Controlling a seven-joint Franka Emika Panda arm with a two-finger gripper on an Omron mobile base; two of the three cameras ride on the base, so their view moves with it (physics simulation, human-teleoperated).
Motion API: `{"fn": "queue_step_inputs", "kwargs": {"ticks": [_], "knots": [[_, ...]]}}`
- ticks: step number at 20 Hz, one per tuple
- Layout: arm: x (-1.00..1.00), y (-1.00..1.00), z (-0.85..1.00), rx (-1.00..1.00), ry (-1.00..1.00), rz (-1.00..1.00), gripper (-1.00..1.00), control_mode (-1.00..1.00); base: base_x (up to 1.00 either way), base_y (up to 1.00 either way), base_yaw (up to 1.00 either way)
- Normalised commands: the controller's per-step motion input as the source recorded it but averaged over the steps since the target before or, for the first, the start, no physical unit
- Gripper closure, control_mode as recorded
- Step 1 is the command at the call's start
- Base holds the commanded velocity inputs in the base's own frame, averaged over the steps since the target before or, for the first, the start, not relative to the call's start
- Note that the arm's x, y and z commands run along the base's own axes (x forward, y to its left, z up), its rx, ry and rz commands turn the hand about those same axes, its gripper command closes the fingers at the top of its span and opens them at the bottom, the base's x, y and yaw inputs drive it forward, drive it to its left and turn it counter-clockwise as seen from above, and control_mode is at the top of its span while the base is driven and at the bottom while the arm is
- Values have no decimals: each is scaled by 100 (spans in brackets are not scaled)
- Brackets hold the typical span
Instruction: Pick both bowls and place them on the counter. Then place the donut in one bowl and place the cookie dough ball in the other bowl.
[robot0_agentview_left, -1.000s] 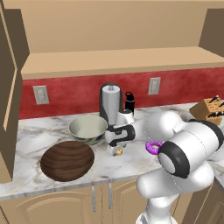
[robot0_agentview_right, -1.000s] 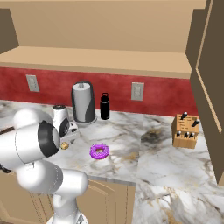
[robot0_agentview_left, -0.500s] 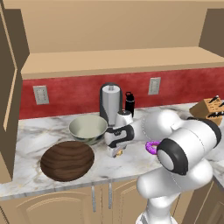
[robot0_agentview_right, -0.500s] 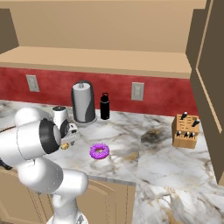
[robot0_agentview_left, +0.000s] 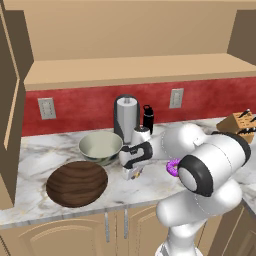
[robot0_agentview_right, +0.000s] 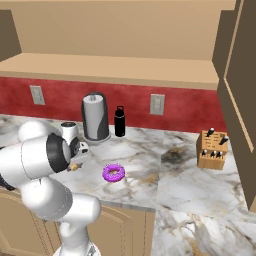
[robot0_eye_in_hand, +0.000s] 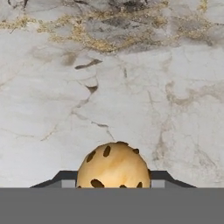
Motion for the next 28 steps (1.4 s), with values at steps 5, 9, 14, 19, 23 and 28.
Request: {"fn": "queue_step_inputs", "kwargs": {"ticks": [5,9,14,19,23,28], "knots": [[-17,0,25,0,-4,0,100,-100,0,0,0],[-32,4,44,0,-9,0,100,-100,0,0,0],[-14,0,53,1,0,0,100,-100,0,0,0],[-9,6,54,9,0,0,100,-100,0,0,0],[-6,19,41,13,0,0,100,-100,0,0,0],[0,23,32,4,-3,0,100,-100,0,0,0]]}}
